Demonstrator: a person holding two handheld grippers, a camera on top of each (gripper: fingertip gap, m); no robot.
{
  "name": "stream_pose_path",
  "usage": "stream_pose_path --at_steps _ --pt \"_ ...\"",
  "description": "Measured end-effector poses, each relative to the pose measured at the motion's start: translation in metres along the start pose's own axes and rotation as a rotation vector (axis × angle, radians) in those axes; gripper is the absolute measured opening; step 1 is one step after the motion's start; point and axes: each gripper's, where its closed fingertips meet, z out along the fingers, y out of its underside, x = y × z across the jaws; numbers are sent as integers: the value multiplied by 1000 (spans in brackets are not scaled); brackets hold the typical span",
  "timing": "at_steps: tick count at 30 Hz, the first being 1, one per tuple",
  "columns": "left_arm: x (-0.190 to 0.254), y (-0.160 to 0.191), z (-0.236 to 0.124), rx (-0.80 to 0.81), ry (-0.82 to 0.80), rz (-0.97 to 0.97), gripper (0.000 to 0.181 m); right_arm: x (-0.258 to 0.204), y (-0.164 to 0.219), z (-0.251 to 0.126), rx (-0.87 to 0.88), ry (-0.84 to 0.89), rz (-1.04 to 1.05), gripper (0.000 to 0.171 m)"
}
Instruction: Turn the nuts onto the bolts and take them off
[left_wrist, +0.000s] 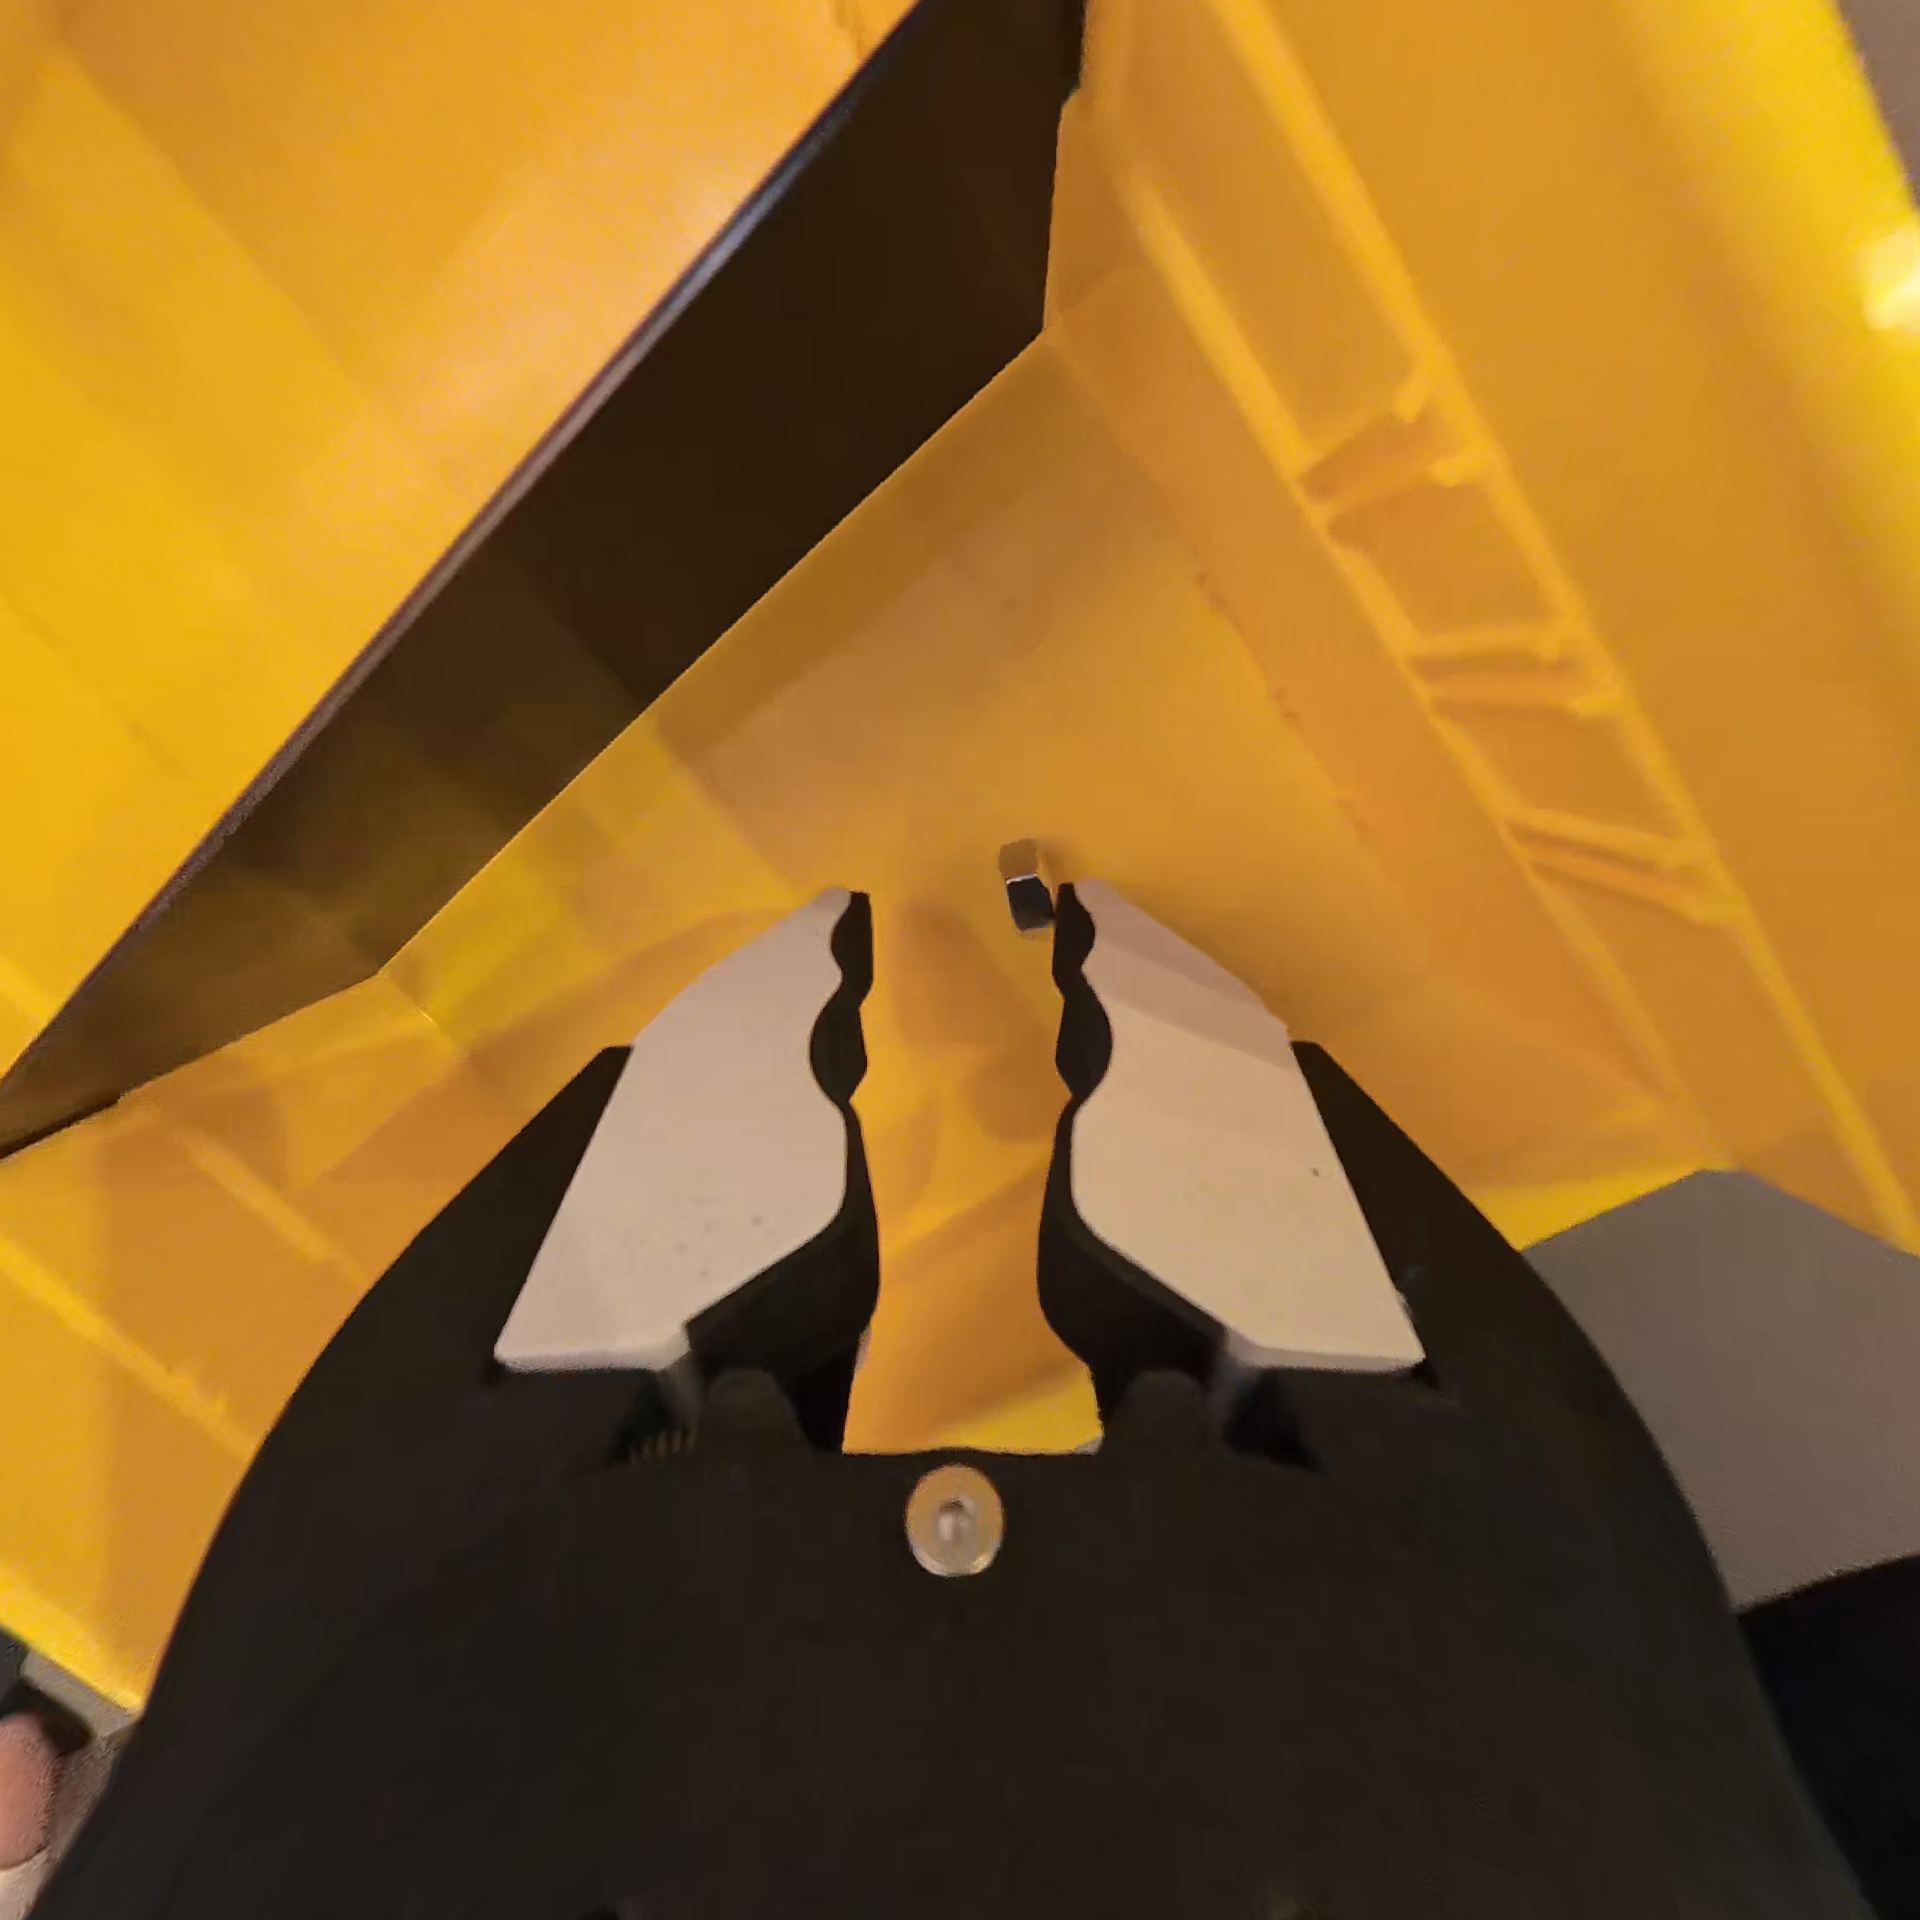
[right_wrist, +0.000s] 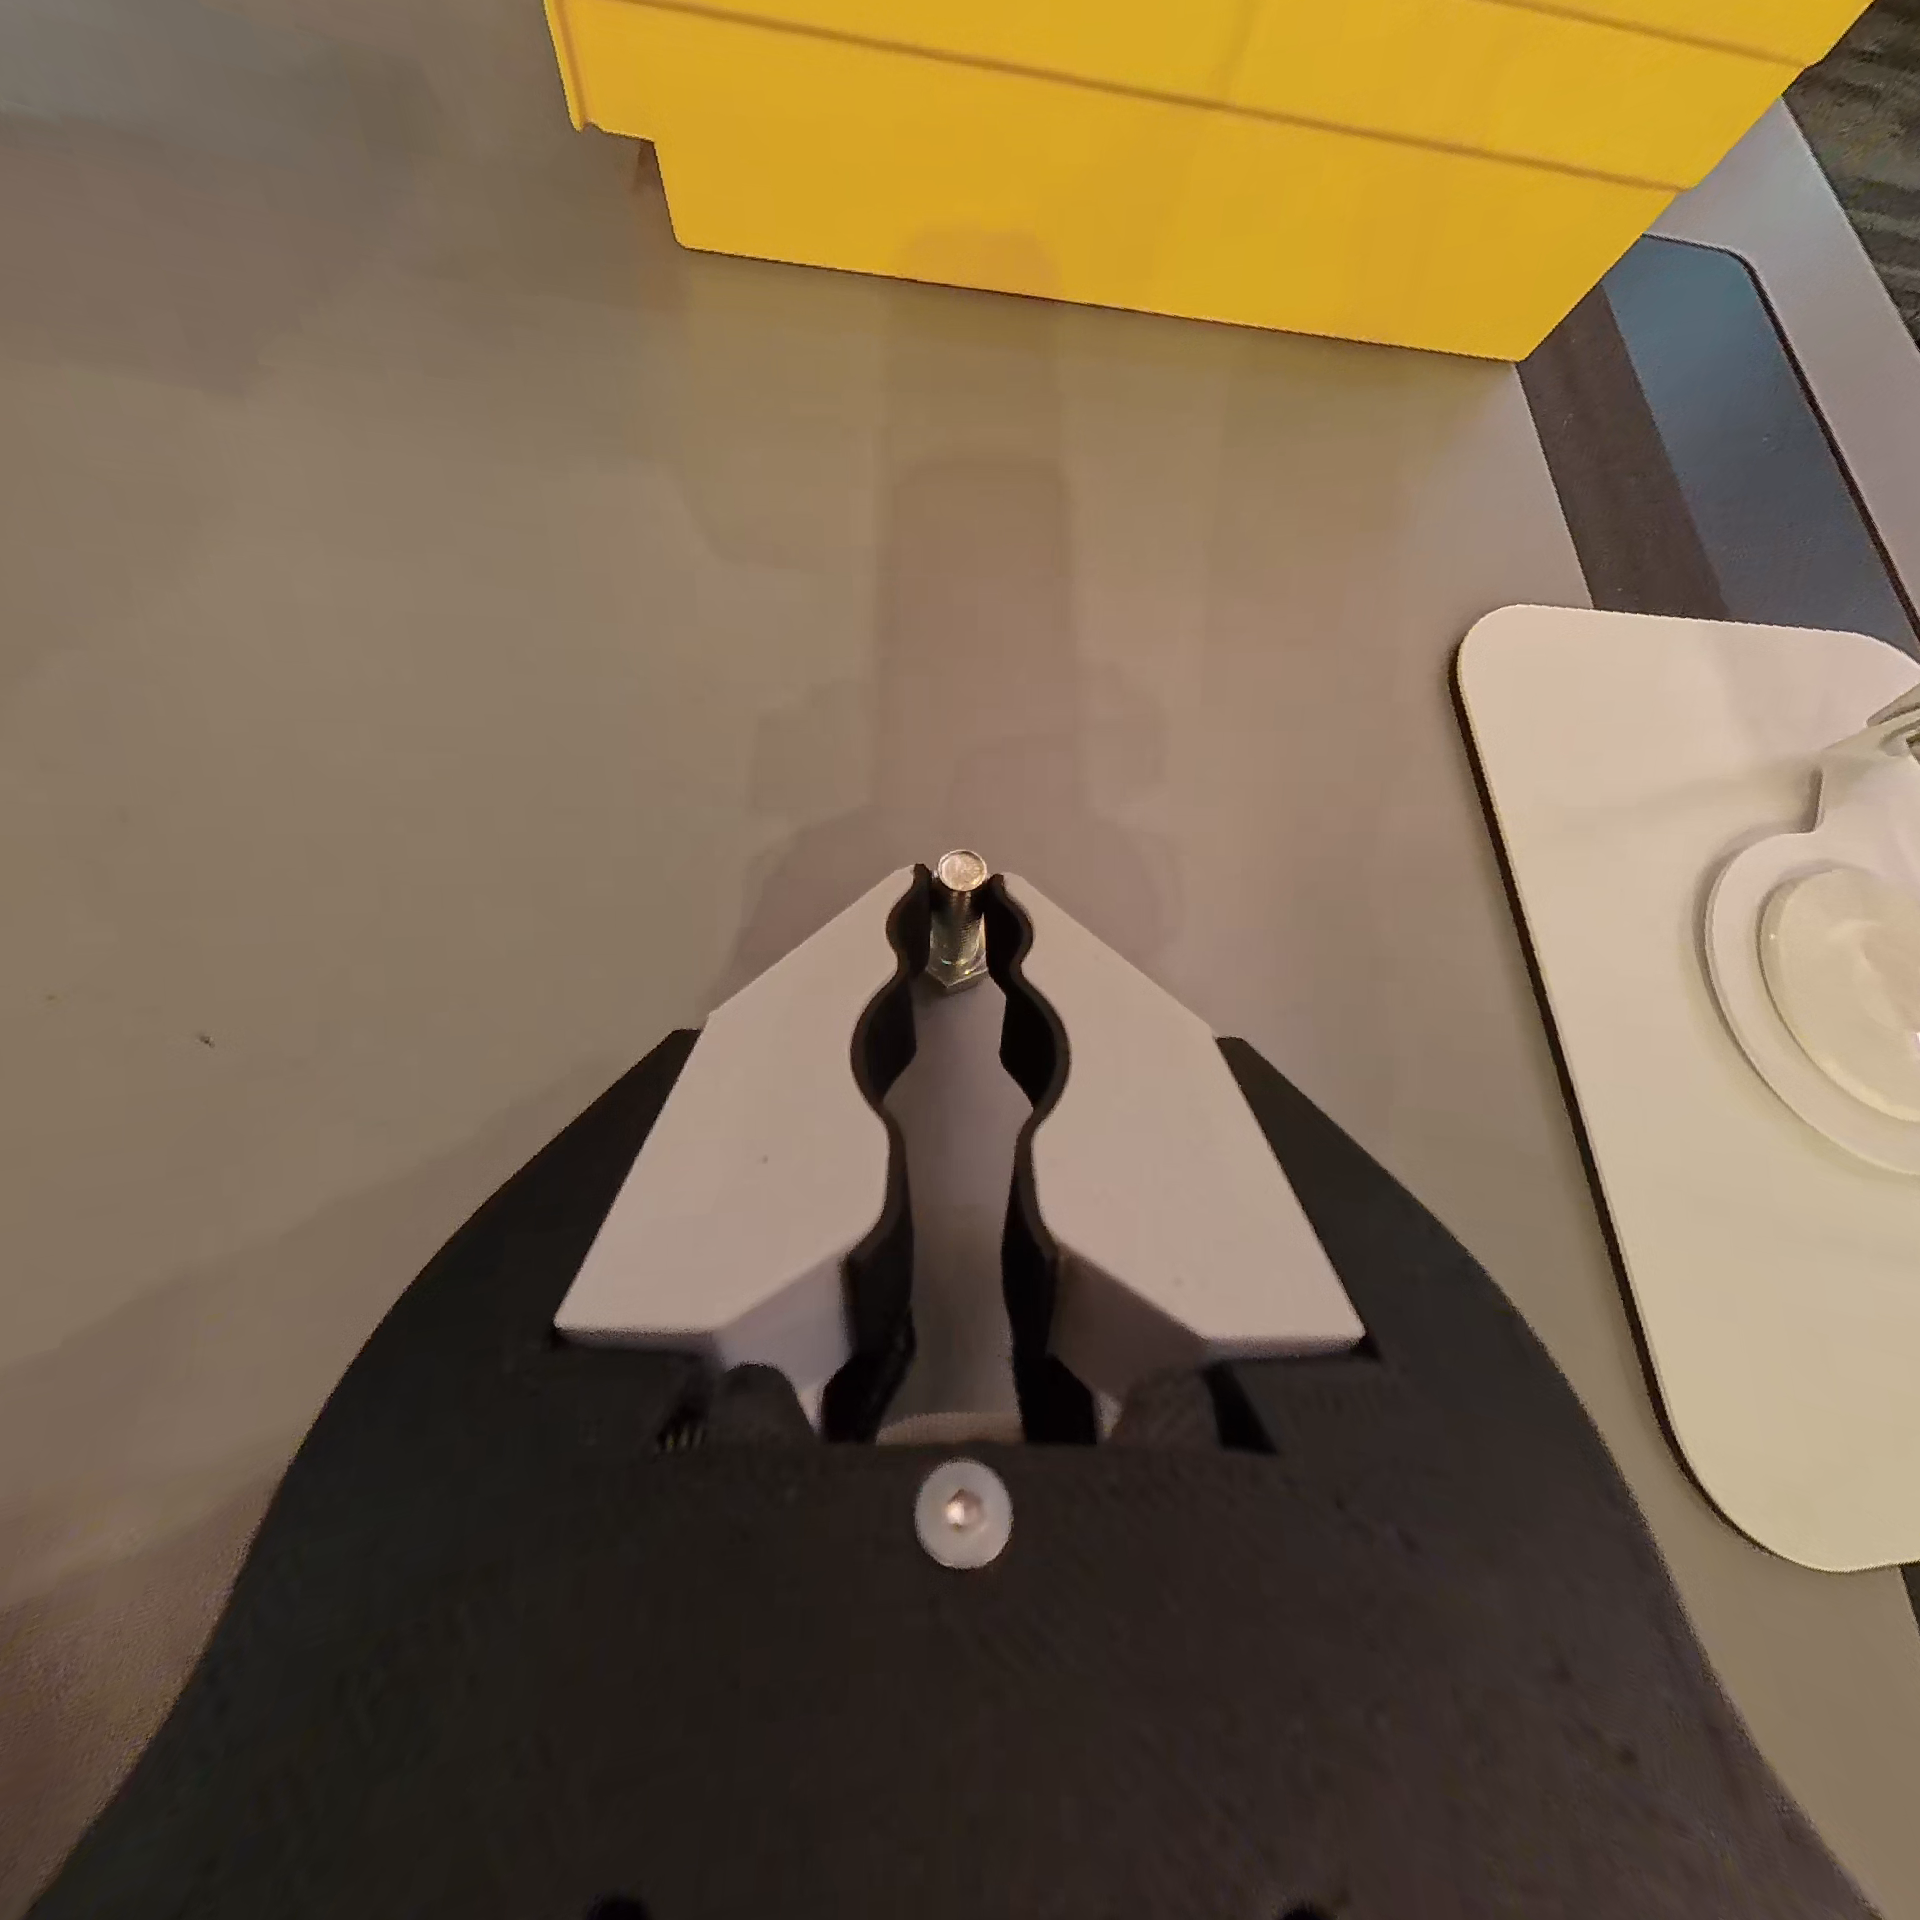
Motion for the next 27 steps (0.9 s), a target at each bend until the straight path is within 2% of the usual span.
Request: stream_pose_path --at_steps 4,7,8,9,14,17,23,27 --pt "-2 9 10 -107 13 35 27 0 0 0 -6 2 -5 8" --pt "3 2 12 -74 59 34 23 0 0 0 -8 2 -8 8" --pt "1 2 13 -70 42 44 11 0 0 0 -8 2 -8 8" --pt "-1 0 14 -55 30 41 8 0 0 0 -9 2 -9 8" --pt "-3 -3 13 -5 21 49 8 0 1 0 -13 4 -10 8" --pt "-7 -7 3 57 -2 31 8 1 4 1 -32 9 -14 18" --pt "-9 -20 -25 185 -27 8 8 -4 6 4 -47 -10 -26 24" --pt "-11 -28 -52 277 -57 -6 8 1 -2 -9 -22 9 -19 40"
